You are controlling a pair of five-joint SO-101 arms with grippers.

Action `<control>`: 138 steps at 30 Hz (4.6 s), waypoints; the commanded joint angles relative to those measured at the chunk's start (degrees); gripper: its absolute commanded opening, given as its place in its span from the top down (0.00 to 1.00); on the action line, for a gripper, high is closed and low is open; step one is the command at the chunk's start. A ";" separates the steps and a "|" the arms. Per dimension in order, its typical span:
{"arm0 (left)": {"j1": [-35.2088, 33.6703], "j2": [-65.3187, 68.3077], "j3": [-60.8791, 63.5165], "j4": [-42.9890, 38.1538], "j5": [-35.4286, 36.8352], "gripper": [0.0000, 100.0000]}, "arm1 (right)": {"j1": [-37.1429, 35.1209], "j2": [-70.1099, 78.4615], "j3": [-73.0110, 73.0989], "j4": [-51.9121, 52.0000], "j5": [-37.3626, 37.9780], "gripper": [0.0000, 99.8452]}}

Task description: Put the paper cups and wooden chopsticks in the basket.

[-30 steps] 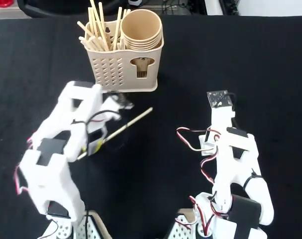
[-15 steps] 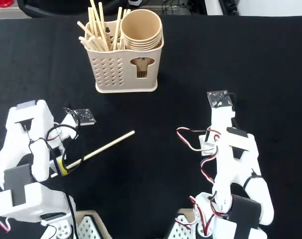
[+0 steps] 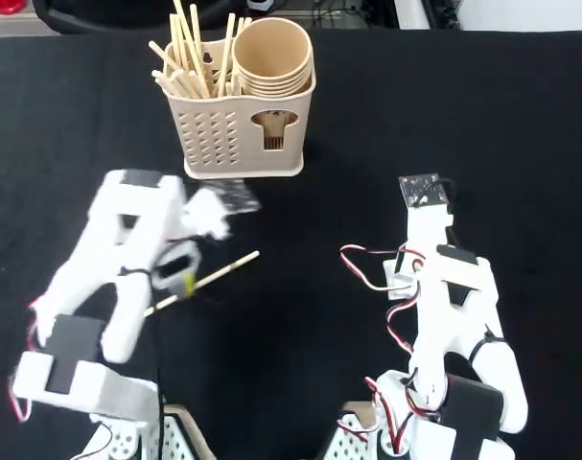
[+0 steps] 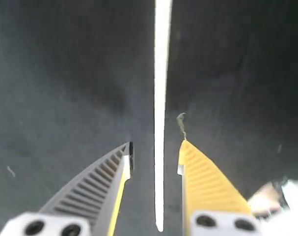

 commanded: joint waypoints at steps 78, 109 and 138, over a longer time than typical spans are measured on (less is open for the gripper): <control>12.70 18.81 -15.43 -9.32 18.02 0.97 | -0.62 -0.31 -0.92 -1.05 -0.18 0.99; -11.30 -44.48 -10.51 -75.34 58.81 0.97 | -0.97 -0.31 -0.84 -1.05 -0.18 0.99; -0.84 -17.05 -18.42 -52.92 58.20 0.82 | -0.97 -0.31 -0.84 -1.14 -0.09 0.99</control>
